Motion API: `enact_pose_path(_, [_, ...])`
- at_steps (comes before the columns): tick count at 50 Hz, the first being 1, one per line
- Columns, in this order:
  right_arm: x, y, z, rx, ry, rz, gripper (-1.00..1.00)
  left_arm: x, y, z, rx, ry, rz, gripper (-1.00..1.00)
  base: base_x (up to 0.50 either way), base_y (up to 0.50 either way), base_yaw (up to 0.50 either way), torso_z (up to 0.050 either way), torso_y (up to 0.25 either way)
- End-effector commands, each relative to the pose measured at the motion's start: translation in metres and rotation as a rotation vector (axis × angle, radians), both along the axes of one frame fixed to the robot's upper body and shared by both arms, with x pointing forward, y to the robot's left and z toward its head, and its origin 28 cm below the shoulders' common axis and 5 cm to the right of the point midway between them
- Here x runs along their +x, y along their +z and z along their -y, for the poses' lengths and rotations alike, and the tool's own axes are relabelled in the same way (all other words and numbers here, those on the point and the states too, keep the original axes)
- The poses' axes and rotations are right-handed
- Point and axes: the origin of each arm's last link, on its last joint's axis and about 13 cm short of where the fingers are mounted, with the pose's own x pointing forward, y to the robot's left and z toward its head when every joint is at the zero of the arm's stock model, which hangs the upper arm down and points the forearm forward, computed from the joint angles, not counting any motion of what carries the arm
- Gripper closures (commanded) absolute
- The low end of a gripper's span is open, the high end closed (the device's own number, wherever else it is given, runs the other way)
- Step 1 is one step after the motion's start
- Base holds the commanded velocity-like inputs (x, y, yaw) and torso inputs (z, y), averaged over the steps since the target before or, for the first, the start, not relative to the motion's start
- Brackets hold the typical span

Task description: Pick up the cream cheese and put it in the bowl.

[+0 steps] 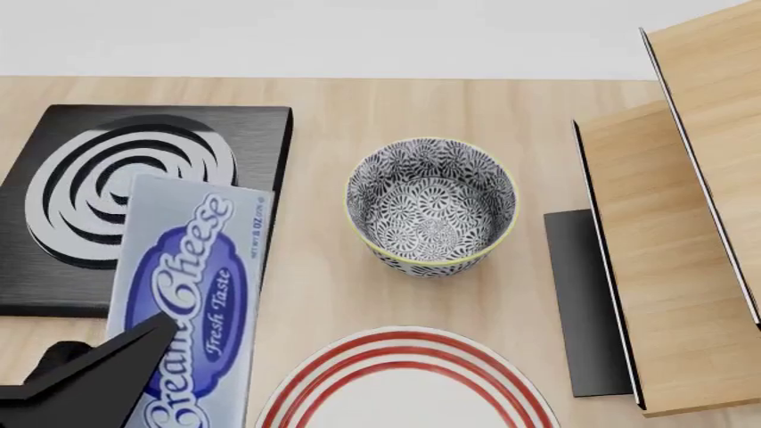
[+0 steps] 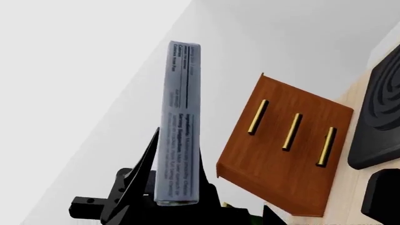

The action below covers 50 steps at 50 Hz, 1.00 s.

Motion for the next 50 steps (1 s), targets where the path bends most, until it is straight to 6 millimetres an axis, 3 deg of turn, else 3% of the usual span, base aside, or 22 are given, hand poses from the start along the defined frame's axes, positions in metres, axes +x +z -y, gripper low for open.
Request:
enact_pose_path(1, [0.001,0.002,-0.003,-0.007,0.011,0.009,-1.0,-0.001,0.001,0.004,-0.007,-0.021,0.007,1.0,0.0,0.0,0.0,0.0,0.0])
enact_pose_path(46, [0.009,0.01,-0.013,-0.035,0.005,0.039,-1.0,-0.001,-0.01,0.011,0.025,-0.046,-0.01,1.0,0.0,0.0,0.0,0.0,0.0])
enact_pose_path(47, [0.009,0.01,-0.013,-0.041,-0.007,0.045,1.0,-0.001,-0.01,0.01,0.023,-0.047,-0.009,1.0,0.0,0.0,0.0,0.0,0.0])
enact_pose_path(50, [0.008,0.01,-0.013,-0.039,-0.003,0.042,1.0,-0.002,-0.01,0.01,0.02,-0.048,-0.009,1.0,0.0,0.0,0.0,0.0,0.003])
